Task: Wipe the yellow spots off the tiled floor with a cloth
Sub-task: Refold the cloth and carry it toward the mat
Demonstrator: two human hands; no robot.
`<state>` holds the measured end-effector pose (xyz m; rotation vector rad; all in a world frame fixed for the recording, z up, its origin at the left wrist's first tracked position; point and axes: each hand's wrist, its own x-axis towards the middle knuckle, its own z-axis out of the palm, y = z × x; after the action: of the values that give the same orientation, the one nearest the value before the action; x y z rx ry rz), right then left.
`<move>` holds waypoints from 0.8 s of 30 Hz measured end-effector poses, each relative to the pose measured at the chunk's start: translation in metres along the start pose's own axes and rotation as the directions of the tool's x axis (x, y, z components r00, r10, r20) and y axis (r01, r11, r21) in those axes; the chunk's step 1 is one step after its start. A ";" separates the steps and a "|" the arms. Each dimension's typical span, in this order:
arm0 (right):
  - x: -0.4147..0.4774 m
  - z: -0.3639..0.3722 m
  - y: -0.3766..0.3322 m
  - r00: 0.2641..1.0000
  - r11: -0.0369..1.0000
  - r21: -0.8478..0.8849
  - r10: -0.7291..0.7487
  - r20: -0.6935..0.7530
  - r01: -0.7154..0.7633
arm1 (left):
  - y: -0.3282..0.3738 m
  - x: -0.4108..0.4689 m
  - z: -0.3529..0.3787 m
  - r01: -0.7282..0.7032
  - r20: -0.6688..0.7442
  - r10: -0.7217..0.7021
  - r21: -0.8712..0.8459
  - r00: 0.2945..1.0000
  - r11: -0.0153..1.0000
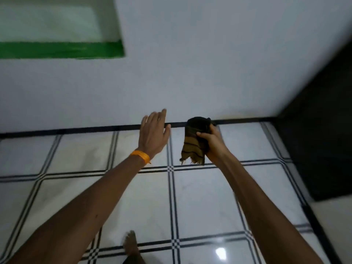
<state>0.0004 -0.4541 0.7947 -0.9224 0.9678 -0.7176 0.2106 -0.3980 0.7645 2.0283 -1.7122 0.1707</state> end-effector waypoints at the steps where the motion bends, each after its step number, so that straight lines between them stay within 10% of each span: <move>1: -0.015 -0.034 -0.009 0.999 1.000 0.005 -0.017 -0.046 0.017 | 0.035 0.008 0.009 -0.027 0.023 0.028 -0.030 0.999 0.999; 10: -0.155 -0.300 -0.031 0.854 0.971 0.182 -0.040 -0.519 0.156 | 0.336 0.042 0.105 -0.458 0.107 0.487 -0.216 0.867 0.862; 24: -0.416 -0.555 0.031 0.245 0.805 0.285 0.179 -0.953 0.521 | 0.743 -0.085 0.213 -0.778 0.096 0.957 -0.563 0.273 0.279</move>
<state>-0.6687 -0.2698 0.7712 0.1269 1.5967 -1.8197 -0.5615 -0.4915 0.7491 0.5175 -2.7379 -0.3046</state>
